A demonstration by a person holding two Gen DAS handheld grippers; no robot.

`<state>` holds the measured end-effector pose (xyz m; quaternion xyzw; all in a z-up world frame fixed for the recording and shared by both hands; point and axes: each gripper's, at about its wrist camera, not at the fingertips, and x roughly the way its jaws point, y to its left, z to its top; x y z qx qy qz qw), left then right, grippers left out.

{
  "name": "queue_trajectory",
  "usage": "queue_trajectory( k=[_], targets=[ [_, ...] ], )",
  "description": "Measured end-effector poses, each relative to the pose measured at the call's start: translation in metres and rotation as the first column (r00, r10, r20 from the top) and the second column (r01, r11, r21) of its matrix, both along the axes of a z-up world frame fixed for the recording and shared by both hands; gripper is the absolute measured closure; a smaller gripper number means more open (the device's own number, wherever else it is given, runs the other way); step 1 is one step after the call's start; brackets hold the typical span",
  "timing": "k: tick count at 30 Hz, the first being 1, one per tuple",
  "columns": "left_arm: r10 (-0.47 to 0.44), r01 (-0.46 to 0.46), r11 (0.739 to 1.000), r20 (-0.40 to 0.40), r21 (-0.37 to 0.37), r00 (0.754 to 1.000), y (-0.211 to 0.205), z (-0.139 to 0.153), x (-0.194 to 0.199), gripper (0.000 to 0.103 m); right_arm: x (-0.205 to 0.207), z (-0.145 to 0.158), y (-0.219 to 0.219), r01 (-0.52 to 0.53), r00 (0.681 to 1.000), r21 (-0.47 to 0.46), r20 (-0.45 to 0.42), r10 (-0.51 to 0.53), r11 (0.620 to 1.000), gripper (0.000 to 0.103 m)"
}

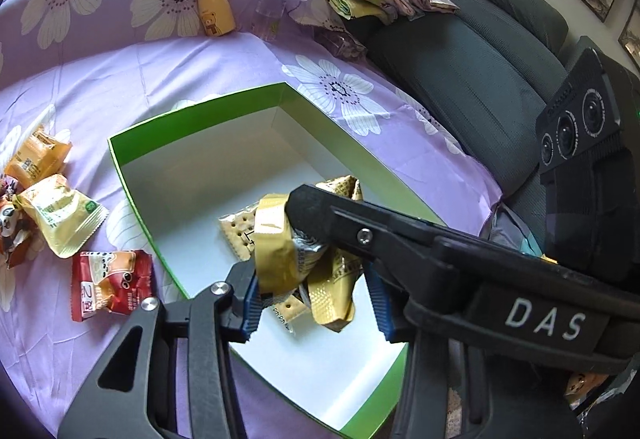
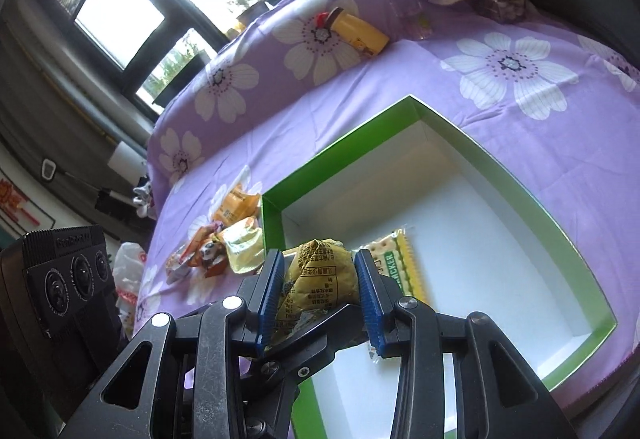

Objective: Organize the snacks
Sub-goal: 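Carry the yellow packet over the green box beside the cracker packet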

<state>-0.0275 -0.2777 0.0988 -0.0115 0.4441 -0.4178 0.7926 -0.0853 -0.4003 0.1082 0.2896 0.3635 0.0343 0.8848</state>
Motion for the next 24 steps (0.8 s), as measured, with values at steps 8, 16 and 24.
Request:
queue_trajectory(
  k=[8, 16, 24],
  targets=[
    [-0.011, 0.012, 0.999, -0.051, 0.032, 0.999, -0.019, -0.014, 0.006, 0.059, 0.005, -0.015, -0.015, 0.042, 0.997, 0.017, -0.061, -0.041, 0.999, 0.063],
    [-0.016, 0.02, 0.999, -0.079, 0.047, 0.997, -0.029, -0.022, 0.008, 0.059, 0.004, -0.02, -0.023, 0.062, 0.994, 0.016, -0.096, -0.061, 0.998, 0.063],
    [0.032, -0.028, 0.997, -0.05, 0.066, 0.998, -0.025, -0.01, 0.001, 0.059, 0.003, -0.011, -0.018, 0.037, 0.997, 0.005, -0.073, -0.037, 0.999, 0.063]
  ],
)
